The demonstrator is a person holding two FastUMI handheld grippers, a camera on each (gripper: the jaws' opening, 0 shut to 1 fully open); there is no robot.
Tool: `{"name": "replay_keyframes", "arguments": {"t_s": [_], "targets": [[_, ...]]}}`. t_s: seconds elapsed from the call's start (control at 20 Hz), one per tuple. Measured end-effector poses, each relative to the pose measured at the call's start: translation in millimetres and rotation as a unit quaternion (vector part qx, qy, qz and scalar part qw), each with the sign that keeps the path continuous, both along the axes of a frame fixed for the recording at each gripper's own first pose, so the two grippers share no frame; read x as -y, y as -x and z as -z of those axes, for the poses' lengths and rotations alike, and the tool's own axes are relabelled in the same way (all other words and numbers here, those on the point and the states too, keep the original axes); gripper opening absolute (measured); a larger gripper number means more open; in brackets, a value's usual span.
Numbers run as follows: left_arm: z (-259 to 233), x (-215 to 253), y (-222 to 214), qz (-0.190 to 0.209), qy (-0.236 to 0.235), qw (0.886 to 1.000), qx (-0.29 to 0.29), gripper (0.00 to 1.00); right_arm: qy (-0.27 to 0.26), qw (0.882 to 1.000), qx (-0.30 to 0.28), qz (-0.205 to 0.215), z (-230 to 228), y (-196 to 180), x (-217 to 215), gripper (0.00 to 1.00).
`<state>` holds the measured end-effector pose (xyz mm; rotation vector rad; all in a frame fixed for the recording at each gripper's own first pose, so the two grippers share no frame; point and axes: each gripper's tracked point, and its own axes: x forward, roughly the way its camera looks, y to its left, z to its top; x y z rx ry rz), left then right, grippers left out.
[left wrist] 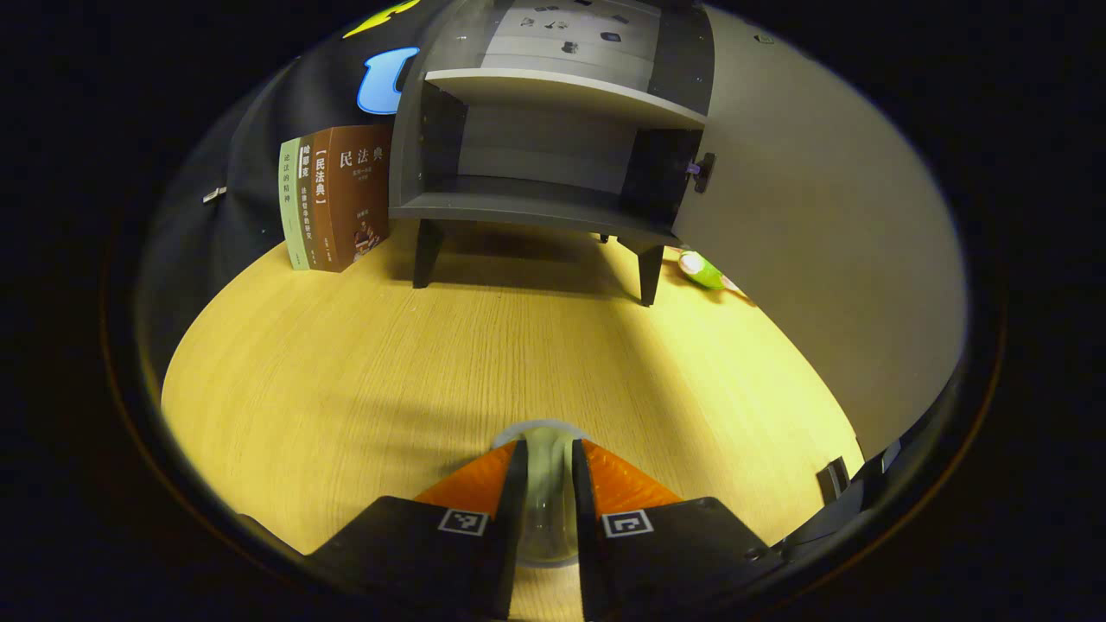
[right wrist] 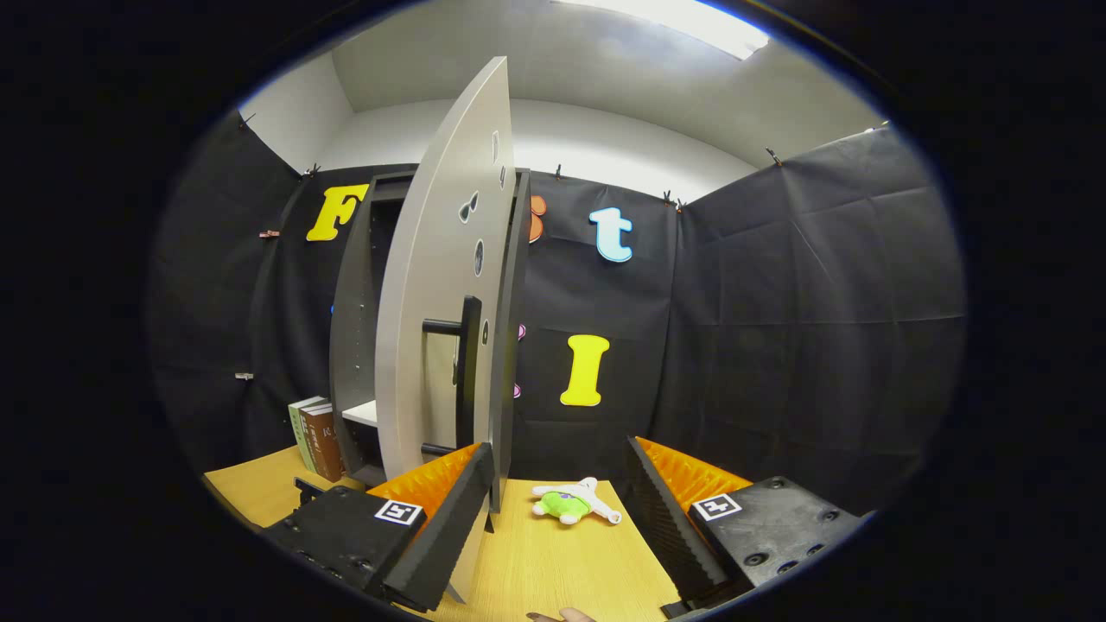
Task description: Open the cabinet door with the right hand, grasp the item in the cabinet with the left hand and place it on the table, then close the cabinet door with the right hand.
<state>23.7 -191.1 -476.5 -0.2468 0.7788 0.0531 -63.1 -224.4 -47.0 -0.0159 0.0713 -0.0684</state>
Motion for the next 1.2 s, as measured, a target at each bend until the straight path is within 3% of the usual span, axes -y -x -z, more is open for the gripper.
{"name": "replay_keyframes", "arguments": {"t_s": [0.15, 0.3, 0.35, 0.65, 0.95, 1.2], "targets": [[-3, -5, 3, -0.012, -0.001, 1.000, -0.001, 0.46, -0.003, 1.000, 0.003, 0.002, 0, 0, 3, 0.97], [-16, -11, 8, -0.017, -0.012, 1.000, 0.007, 0.87, -0.010, 1.000, -0.002, -0.003, 6, -1, 0, 0.97], [-24, -15, 9, -0.017, -0.018, 1.000, 0.013, 0.95, -0.014, 1.000, -0.004, -0.008, 7, 0, -2, 0.97], [-117, -30, 3, -0.007, -0.043, 0.993, 0.107, 0.95, -0.016, 0.999, 0.004, -0.033, 3, 6, -17, 0.97], [-235, -41, 0, 0.011, -0.044, 0.977, 0.208, 0.95, -0.018, 0.998, 0.009, -0.057, -1, 5, -32, 0.97], [-321, -66, 10, 0.017, -0.071, 0.962, 0.265, 0.95, -0.015, 0.997, 0.008, -0.076, 0, -4, -44, 0.97]]}}
